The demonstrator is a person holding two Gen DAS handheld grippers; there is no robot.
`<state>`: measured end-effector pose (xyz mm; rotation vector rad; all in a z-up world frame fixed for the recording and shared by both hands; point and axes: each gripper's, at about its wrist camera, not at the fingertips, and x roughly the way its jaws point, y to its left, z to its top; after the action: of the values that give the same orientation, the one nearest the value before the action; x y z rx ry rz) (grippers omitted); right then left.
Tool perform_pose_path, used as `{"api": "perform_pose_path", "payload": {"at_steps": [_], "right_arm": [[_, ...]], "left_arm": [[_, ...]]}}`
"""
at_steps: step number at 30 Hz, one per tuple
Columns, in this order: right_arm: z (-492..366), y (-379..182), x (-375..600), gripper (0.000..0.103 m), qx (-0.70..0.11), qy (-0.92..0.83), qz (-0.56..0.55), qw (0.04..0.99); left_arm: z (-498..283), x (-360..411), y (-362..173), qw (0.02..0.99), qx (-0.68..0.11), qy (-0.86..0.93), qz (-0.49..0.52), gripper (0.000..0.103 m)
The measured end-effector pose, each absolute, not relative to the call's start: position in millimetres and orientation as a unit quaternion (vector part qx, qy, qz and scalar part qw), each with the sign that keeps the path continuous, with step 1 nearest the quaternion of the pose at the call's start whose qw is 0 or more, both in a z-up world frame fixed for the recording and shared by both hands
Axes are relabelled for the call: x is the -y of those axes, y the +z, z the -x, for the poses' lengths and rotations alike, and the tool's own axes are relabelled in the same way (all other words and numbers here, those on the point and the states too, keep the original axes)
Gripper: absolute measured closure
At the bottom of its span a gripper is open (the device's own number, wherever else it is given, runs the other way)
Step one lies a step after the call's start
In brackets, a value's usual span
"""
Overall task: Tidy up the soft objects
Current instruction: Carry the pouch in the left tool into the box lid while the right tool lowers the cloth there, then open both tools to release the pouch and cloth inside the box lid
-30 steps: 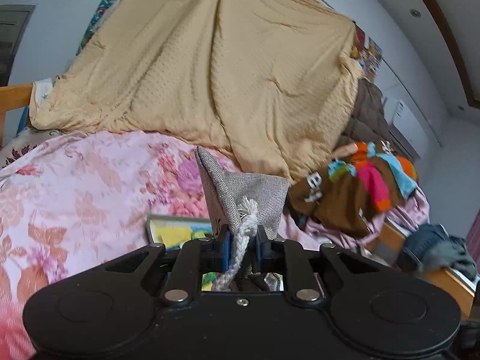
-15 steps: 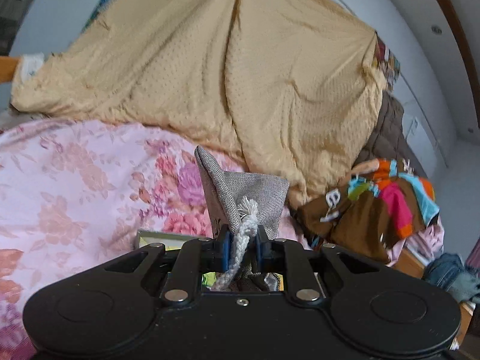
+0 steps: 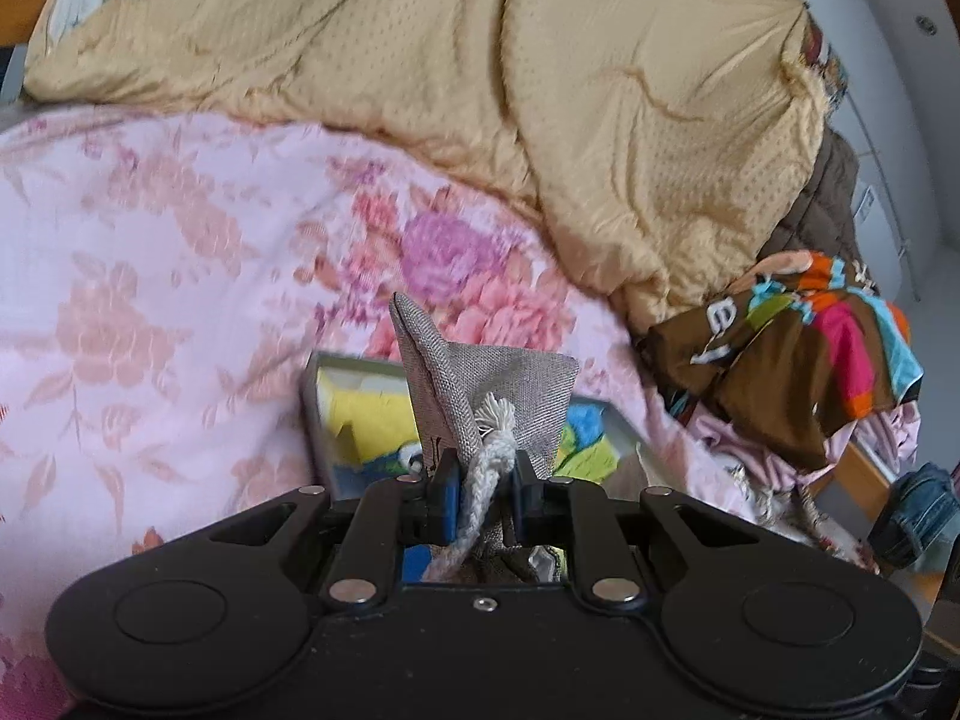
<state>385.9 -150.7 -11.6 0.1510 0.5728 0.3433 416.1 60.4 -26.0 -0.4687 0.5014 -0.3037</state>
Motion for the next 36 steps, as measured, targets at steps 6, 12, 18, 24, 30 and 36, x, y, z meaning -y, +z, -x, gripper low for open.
{"api": "perform_pose_path", "payload": {"at_steps": [6,12,18,24,30,36], "right_arm": [[-393.9,-18.6,146.1,0.088,-0.302,0.159,-0.046,0.939],[-399.5,-23.1,139.9,0.088,-0.32,0.153,-0.011,0.935],[-402.0,-26.3,147.5,0.084,-0.337,0.151,-0.019,0.929],[-399.4,-25.8,153.2,0.069,-0.346,0.149,-0.019,0.926],[-392.1,-17.7,159.8,0.047,-0.338,0.144,-0.024,0.93],[-381.2,-8.1,170.4,0.032,-0.325,0.135,-0.026,0.936]], "left_arm": [[-426.2,-50.7,-40.7,0.925,-0.31,-0.123,0.181,0.084],[-428.3,-53.2,-46.4,0.919,-0.331,-0.128,0.173,0.083],[-427.4,-50.6,-46.0,0.914,-0.346,-0.136,0.163,0.079],[-421.7,-48.1,-43.1,0.918,-0.348,-0.115,0.148,0.073],[-413.9,-46.3,-34.5,0.921,-0.344,-0.113,0.141,0.056],[-403.4,-45.8,-25.0,0.927,-0.328,-0.111,0.142,0.04]]}}
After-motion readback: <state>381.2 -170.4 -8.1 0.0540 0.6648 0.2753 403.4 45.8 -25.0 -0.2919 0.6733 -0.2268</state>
